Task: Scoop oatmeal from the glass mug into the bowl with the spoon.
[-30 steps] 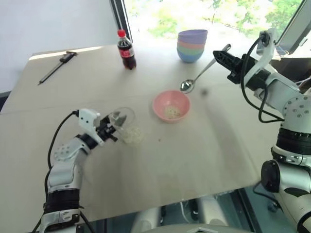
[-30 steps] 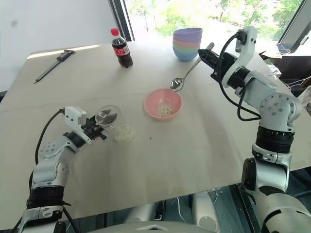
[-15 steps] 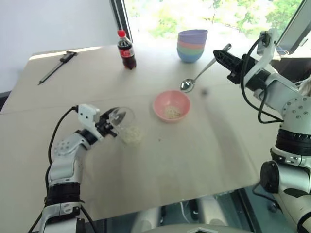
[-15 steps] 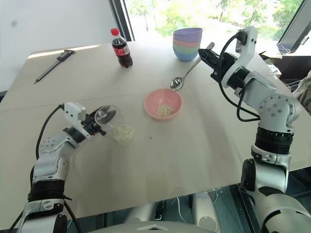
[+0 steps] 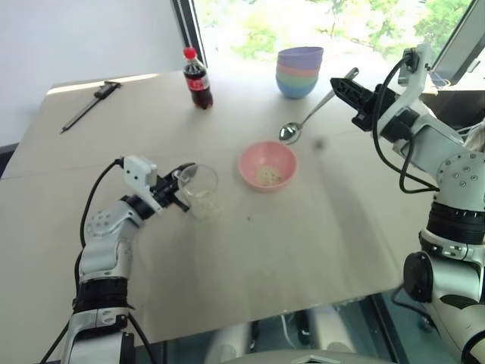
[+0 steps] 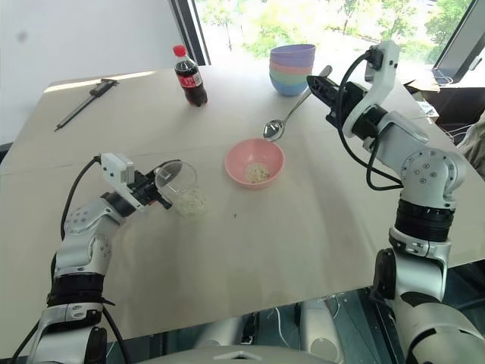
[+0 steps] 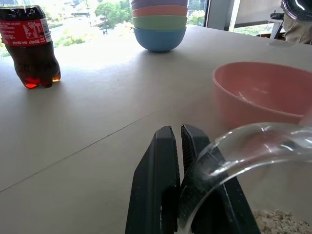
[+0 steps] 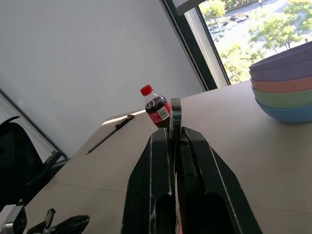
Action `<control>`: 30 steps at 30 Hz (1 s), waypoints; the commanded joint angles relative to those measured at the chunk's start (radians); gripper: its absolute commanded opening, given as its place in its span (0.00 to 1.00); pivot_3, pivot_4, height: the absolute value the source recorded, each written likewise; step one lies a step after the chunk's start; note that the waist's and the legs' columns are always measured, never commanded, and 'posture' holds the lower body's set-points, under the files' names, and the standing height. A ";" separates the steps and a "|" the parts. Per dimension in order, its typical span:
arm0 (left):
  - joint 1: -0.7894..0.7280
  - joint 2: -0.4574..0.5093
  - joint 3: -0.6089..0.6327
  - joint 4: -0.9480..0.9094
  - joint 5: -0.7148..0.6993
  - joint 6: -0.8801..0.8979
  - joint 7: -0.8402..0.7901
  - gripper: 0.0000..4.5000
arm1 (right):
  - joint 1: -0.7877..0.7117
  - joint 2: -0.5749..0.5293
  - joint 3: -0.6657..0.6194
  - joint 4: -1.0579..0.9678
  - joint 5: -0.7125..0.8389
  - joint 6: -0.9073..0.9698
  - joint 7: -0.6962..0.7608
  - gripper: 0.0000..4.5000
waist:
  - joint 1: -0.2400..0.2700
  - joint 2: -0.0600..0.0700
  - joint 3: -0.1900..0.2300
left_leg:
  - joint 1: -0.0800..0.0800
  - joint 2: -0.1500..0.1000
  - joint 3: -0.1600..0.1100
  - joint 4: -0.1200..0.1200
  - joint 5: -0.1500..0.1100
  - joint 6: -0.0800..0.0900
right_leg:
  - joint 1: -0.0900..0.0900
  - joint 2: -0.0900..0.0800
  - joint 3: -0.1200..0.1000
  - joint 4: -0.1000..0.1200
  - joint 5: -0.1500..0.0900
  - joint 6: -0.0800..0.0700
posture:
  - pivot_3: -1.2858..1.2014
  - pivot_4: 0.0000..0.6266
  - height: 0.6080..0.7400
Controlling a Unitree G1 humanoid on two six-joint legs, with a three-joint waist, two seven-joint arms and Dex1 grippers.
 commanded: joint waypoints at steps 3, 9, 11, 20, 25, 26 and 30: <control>0.011 0.013 -0.003 -0.004 0.018 0.004 0.014 0.00 | -0.028 0.004 -0.015 -0.048 0.030 -0.012 0.004 0.00 | 0.000 0.000 0.000 | 0.000 0.000 0.000 0.000 0.000 0.000 | 0.000 0.000 0.000 0.000 0.000 0.000 | 0.52 0.24 1.00; -0.004 -0.001 -0.034 -0.088 0.049 0.041 0.087 0.00 | -0.120 0.064 0.003 -0.075 0.156 0.055 -0.029 0.00 | 0.000 0.001 0.000 | 0.000 0.000 0.000 0.000 0.000 0.000 | 0.000 0.000 0.000 0.000 0.000 0.000 | 0.52 0.24 1.00; -0.022 -0.004 -0.053 -0.114 0.061 0.057 0.105 0.00 | -0.144 0.098 0.020 -0.080 0.192 0.070 -0.044 0.00 | 0.002 0.000 0.000 | 0.000 0.000 -0.001 0.000 0.000 0.000 | 0.000 0.000 0.000 0.000 0.000 0.000 | 0.52 0.24 1.00; -0.096 -0.008 -0.078 -0.162 0.069 0.104 0.143 0.00 | -0.131 0.105 0.140 -0.113 0.222 0.127 0.034 0.00 | 0.002 0.000 0.000 | -0.002 -0.002 -0.002 0.000 0.000 0.000 | -0.001 -0.001 -0.002 -0.001 0.000 0.000 | 0.52 0.24 1.00; -0.134 -0.008 -0.096 -0.203 0.063 0.128 0.155 0.00 | -0.140 0.111 0.219 -0.111 0.123 0.091 0.050 0.00 | -0.003 0.000 0.000 | -0.003 -0.001 -0.001 0.000 0.000 0.000 | -0.002 0.000 -0.002 -0.001 0.000 0.000 | 0.52 0.24 1.00; -0.138 -0.010 -0.098 -0.210 0.060 0.133 0.154 0.00 | -0.147 0.115 0.237 -0.106 0.092 0.080 0.049 0.00 | -0.004 0.000 0.000 | -0.002 -0.001 -0.001 0.000 0.000 0.000 | -0.002 0.000 -0.001 0.000 0.000 0.000 | 0.52 0.24 1.00; -0.147 -0.013 -0.106 -0.219 0.064 0.138 0.149 0.00 | -0.149 0.077 0.348 -0.099 -0.080 0.000 0.132 0.00 | -0.003 0.000 0.000 | -0.003 -0.001 -0.001 0.000 0.000 0.000 | -0.002 0.001 -0.002 0.000 0.000 0.000 | 0.52 0.24 1.00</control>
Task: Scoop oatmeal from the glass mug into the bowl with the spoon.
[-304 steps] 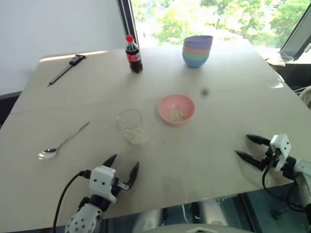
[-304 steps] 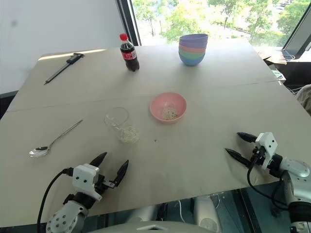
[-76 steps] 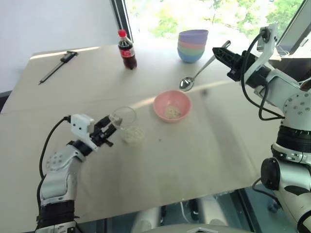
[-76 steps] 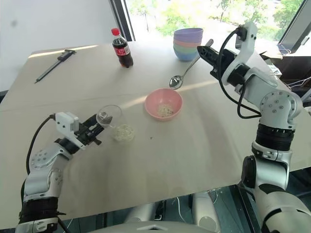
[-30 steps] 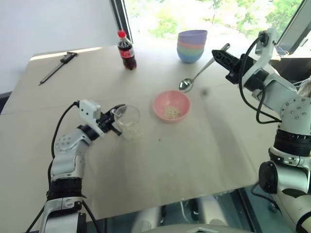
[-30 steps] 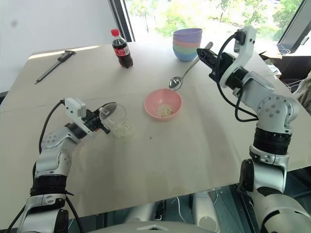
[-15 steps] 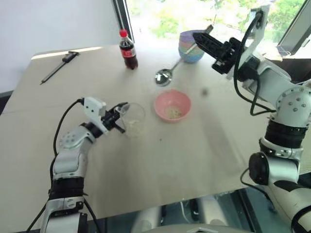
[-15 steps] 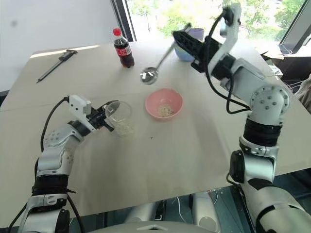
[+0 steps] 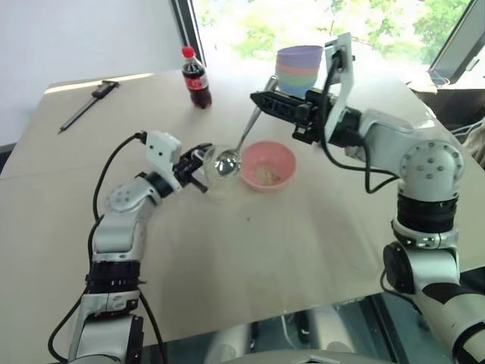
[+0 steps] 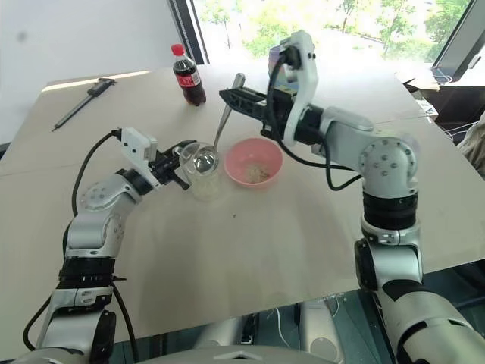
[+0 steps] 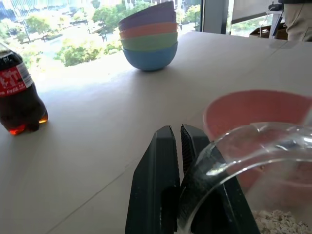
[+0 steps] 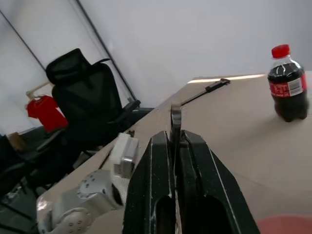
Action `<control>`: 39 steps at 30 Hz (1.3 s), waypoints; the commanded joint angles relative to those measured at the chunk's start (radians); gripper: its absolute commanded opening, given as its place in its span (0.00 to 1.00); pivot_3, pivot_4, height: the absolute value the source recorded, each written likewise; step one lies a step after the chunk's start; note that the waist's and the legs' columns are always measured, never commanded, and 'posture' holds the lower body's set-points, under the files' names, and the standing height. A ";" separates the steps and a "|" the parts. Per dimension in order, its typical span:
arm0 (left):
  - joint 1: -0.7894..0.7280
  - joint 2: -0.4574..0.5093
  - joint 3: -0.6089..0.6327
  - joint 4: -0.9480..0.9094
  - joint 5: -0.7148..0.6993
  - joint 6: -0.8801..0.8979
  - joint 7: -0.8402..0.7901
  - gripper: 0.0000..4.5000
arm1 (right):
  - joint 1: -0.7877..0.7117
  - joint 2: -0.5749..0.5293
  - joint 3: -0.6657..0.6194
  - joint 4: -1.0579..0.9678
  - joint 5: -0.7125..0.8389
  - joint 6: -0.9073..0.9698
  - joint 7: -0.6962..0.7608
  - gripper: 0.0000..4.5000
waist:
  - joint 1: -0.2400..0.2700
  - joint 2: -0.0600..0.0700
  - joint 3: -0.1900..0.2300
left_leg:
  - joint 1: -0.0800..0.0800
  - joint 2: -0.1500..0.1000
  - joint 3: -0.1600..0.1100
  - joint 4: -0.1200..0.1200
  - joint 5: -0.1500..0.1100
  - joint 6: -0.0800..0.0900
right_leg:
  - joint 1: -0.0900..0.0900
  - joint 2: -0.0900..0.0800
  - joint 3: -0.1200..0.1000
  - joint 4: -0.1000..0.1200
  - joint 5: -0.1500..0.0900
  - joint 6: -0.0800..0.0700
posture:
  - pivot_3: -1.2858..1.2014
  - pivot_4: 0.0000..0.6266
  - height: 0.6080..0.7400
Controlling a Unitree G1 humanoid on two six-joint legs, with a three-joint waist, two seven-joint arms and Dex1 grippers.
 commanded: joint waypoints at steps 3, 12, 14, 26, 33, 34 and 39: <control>-0.025 0.005 -0.002 -0.045 -0.006 -0.007 -0.001 0.00 | -0.014 -0.010 0.099 -0.025 -0.152 -0.088 0.102 0.00 | 0.000 0.000 0.000 | 0.000 0.000 0.000 0.000 0.000 0.000 | 0.000 0.001 0.000 0.000 0.000 0.000 | 0.52 0.24 1.00; -0.044 -0.003 -0.001 -0.040 -0.017 -0.023 -0.009 0.00 | 0.091 0.048 0.225 -0.060 -0.321 -0.187 0.167 0.00 | 0.000 0.000 0.000 | 0.000 0.000 0.000 0.000 0.000 0.000 | 0.000 0.001 0.000 0.000 0.000 0.000 | 0.52 0.24 1.00; -0.044 -0.001 0.001 -0.034 -0.014 -0.024 -0.011 0.00 | 0.101 0.056 0.225 -0.068 -0.335 -0.187 0.175 0.00 | 0.000 0.000 0.000 | 0.000 0.000 0.000 0.000 0.000 0.000 | 0.000 0.001 0.000 0.000 0.000 0.000 | 0.52 0.24 1.00; -0.047 -0.008 -0.010 0.013 0.001 -0.049 -0.022 0.00 | 0.055 0.259 -0.143 0.019 -0.050 0.169 -0.126 0.00 | 0.001 0.000 0.000 | 0.000 0.000 -0.001 0.000 0.000 -0.001 | 0.000 0.001 0.000 0.000 0.000 0.000 | 0.52 0.24 1.00; -0.036 -0.008 -0.010 0.025 0.012 -0.056 -0.026 0.00 | -0.007 0.306 -0.352 0.102 0.115 0.311 -0.334 0.00 | 0.000 0.000 0.000 | 0.000 0.000 0.000 0.000 0.000 -0.001 | 0.000 0.001 0.000 0.000 0.000 0.000 | 0.52 0.24 1.00; -0.034 -0.007 -0.011 0.026 0.014 -0.057 -0.027 0.00 | -0.016 0.307 -0.375 0.114 0.137 0.322 -0.361 0.00 | 0.000 0.000 0.000 | 0.000 0.000 0.000 0.000 0.000 -0.001 | 0.000 0.001 0.000 0.000 0.000 0.000 | 0.52 0.24 1.00; -0.022 -0.005 -0.007 0.036 0.019 -0.065 -0.027 0.00 | -0.063 0.289 -0.501 0.217 0.296 0.345 -0.542 0.00 | -0.002 0.000 0.000 | 0.000 0.000 0.000 0.000 0.000 -0.001 | 0.000 0.001 0.000 0.000 0.000 0.000 | 0.52 0.24 1.00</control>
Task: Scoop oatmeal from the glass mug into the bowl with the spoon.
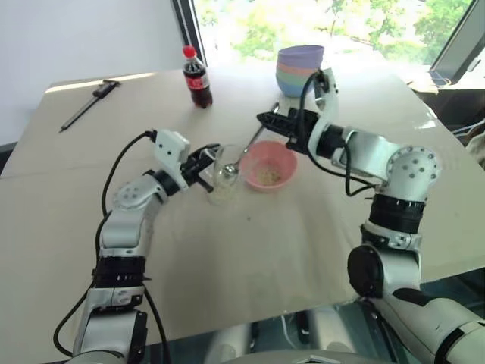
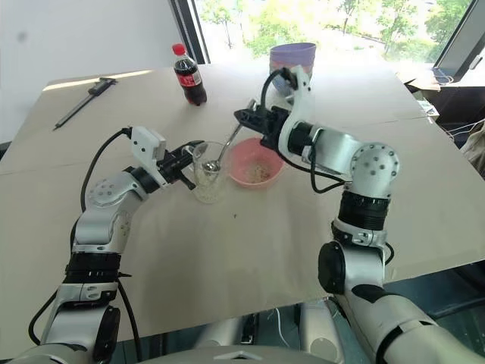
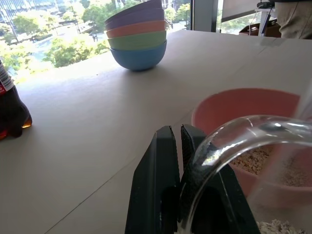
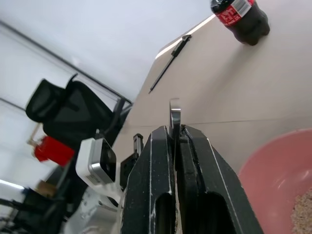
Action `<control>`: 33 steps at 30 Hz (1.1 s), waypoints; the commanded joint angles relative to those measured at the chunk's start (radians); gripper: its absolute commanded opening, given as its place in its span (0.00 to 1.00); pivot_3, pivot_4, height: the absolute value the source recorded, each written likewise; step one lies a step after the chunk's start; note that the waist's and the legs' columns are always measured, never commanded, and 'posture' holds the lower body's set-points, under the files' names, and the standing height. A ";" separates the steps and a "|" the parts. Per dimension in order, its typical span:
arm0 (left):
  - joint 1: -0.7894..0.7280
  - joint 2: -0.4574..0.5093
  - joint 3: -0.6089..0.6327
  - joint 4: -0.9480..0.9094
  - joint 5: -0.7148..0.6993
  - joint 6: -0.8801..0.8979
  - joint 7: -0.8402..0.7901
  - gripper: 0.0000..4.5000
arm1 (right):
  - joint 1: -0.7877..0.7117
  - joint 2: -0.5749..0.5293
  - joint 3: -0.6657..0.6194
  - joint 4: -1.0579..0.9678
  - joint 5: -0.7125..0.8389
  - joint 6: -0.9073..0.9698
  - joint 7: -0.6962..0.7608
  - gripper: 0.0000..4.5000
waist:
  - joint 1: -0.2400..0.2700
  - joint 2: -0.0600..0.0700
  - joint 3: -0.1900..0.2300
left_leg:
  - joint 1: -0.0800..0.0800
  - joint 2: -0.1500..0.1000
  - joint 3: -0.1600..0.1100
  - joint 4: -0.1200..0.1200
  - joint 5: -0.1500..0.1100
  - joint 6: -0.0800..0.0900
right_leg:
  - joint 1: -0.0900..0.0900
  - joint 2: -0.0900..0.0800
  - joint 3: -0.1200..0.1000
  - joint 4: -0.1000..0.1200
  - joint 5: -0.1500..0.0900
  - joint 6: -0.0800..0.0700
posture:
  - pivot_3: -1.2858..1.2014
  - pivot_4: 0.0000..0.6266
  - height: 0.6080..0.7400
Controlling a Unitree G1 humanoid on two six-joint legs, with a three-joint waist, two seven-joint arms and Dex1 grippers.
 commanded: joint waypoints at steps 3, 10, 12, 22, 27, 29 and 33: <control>-0.005 0.005 0.016 -0.010 0.002 -0.042 -0.004 0.00 | -0.068 -0.047 -0.079 0.078 0.191 0.004 -0.148 0.00 | -0.002 0.000 0.000 | 0.000 0.000 0.000 0.000 0.000 0.000 | 0.000 0.001 0.000 0.000 0.000 0.000 | 0.52 0.24 1.00; 0.001 0.010 0.022 -0.003 0.004 -0.046 -0.008 0.00 | -0.091 -0.111 -0.075 0.159 0.379 -0.064 -0.289 0.00 | -0.008 0.000 0.000 | 0.000 0.000 0.001 0.000 0.000 0.000 | 0.000 0.001 0.000 0.000 0.000 0.000 | 0.52 0.24 1.00; 0.006 0.014 0.026 -0.003 0.004 -0.047 -0.010 0.00 | -0.091 -0.128 -0.065 0.173 0.421 -0.086 -0.313 0.00 | -0.012 0.000 0.000 | 0.000 0.000 0.001 0.000 0.000 0.000 | 0.000 0.001 0.001 0.000 0.000 0.000 | 0.52 0.24 1.00; 0.020 0.025 0.046 0.006 -0.001 -0.050 0.000 0.00 | -0.071 -0.196 0.018 0.185 0.540 -0.178 -0.347 0.00 | -0.024 0.000 0.000 | 0.000 0.001 0.002 0.000 0.000 0.001 | 0.000 0.001 0.002 0.000 0.000 0.000 | 0.52 0.24 1.00; 0.052 0.043 0.074 0.000 -0.004 -0.047 0.006 0.00 | -0.073 -0.241 0.042 0.204 0.555 -0.214 -0.323 0.00 | -0.023 0.000 0.000 | 0.000 0.001 0.002 0.000 0.000 0.001 | 0.000 0.001 0.001 0.000 0.000 0.000 | 0.52 0.24 1.00; 0.072 0.052 0.088 -0.005 -0.004 -0.045 0.007 0.00 | -0.080 -0.258 0.043 0.224 0.546 -0.229 -0.306 0.00 | -0.022 0.000 0.000 | -0.001 0.001 0.002 0.000 0.000 0.001 | 0.000 0.001 0.001 0.000 0.000 0.000 | 0.52 0.24 1.00; 0.113 0.066 0.111 -0.019 -0.005 -0.042 0.014 0.00 | -0.099 -0.282 0.039 0.282 0.528 -0.259 -0.273 0.00 | -0.023 0.000 0.000 | 0.000 0.001 0.002 0.000 0.000 0.001 | 0.000 0.000 0.002 0.000 0.000 0.000 | 0.52 0.24 1.00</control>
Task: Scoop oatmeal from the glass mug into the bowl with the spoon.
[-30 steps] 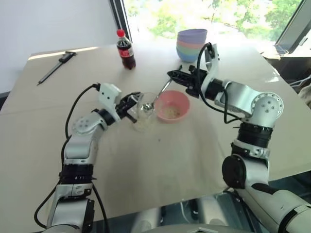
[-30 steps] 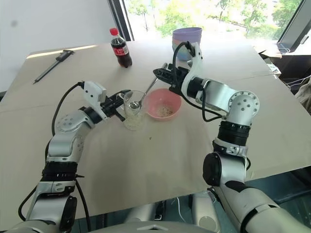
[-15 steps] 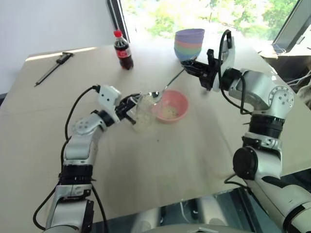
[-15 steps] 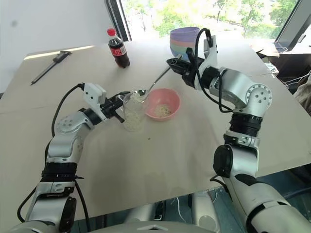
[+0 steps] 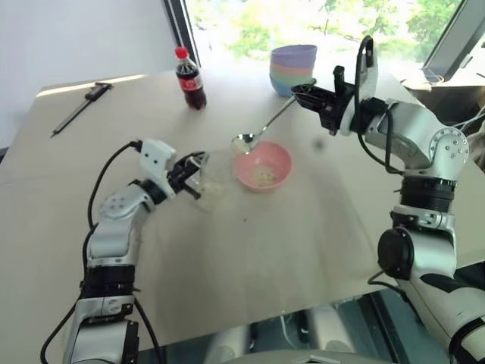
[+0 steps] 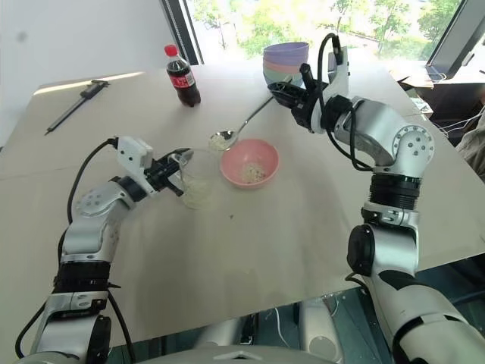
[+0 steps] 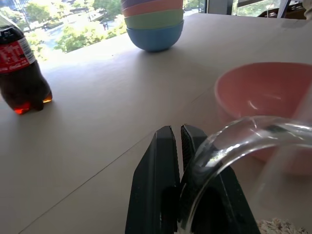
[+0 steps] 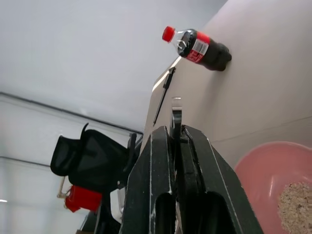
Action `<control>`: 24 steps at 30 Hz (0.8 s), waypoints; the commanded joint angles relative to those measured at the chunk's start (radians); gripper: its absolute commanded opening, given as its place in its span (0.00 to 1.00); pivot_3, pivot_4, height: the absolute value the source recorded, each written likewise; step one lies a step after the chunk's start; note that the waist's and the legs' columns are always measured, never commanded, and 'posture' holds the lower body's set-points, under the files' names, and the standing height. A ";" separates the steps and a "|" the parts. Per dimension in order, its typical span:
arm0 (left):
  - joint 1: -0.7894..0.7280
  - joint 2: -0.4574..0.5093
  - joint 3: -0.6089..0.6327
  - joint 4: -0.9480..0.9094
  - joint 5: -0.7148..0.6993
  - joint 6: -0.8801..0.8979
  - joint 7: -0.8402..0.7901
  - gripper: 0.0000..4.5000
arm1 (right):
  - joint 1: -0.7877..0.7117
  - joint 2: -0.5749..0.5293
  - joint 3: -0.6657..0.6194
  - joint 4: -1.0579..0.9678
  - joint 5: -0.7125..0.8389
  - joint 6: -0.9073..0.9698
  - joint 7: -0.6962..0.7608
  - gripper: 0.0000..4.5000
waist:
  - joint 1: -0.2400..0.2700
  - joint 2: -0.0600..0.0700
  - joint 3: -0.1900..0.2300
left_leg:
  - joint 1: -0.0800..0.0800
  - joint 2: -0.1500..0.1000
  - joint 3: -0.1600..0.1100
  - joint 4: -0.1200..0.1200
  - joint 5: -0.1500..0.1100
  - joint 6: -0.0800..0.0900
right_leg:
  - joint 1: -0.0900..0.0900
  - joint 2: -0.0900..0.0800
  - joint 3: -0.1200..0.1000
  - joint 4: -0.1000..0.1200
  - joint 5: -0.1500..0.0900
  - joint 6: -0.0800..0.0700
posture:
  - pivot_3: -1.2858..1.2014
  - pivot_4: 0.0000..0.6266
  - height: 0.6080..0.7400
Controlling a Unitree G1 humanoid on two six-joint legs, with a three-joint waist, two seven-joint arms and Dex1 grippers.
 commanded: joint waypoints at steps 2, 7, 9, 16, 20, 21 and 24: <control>0.042 0.024 0.046 -0.053 -0.011 -0.009 0.020 0.00 | -0.043 -0.035 -0.003 0.049 -0.029 -0.038 0.079 0.00 | 0.000 0.000 0.000 | 0.000 0.000 0.000 0.000 0.000 0.000 | 0.000 0.000 0.000 0.000 0.000 0.000 | 0.52 0.24 1.00; 0.080 -0.007 0.075 -0.080 -0.048 -0.005 0.059 0.00 | -0.040 -0.097 0.127 0.034 -0.319 -0.083 0.304 0.00 | 0.000 0.000 0.000 | 0.000 0.001 0.002 0.000 0.000 0.001 | 0.000 0.000 0.001 0.000 0.000 0.000 | 0.52 0.24 1.00; 0.090 -0.034 0.089 -0.092 -0.070 -0.010 0.080 0.00 | -0.043 -0.125 0.216 0.000 -0.473 -0.138 0.427 0.00 | 0.000 0.000 0.000 | 0.001 0.001 0.002 0.000 -0.001 0.002 | 0.000 0.000 0.001 0.000 0.000 0.000 | 0.52 0.24 1.00; 0.126 -0.087 0.084 -0.118 -0.069 -0.009 0.133 0.00 | -0.045 -0.210 0.523 -0.193 -0.916 -0.361 0.805 0.00 | 0.004 0.000 0.000 | 0.000 0.000 0.001 0.000 0.000 0.000 | 0.000 -0.001 0.001 0.000 0.000 0.000 | 0.52 0.24 1.00; 0.138 -0.106 0.076 -0.126 -0.060 -0.017 0.156 0.00 | -0.028 -0.258 0.648 -0.338 -1.085 -0.456 0.962 0.00 | 0.007 0.000 0.000 | 0.000 0.000 0.000 0.000 0.000 0.000 | 0.000 -0.001 0.000 -0.001 0.000 0.000 | 0.52 0.24 1.00; 0.139 -0.112 0.077 -0.129 -0.060 -0.018 0.165 0.00 | -0.023 -0.266 0.663 -0.359 -1.115 -0.473 0.991 0.00 | 0.008 0.000 0.000 | 0.000 0.000 -0.001 0.000 0.000 0.000 | 0.000 -0.001 -0.001 -0.001 0.000 0.000 | 0.52 0.24 1.00; 0.139 -0.125 0.079 -0.131 -0.053 -0.021 0.191 0.00 | -0.010 -0.273 0.679 -0.400 -1.177 -0.506 1.052 0.00 | 0.012 0.000 0.000 | 0.000 0.000 -0.002 0.000 0.000 0.000 | 0.000 -0.002 -0.001 -0.001 0.000 0.000 | 0.52 0.24 1.00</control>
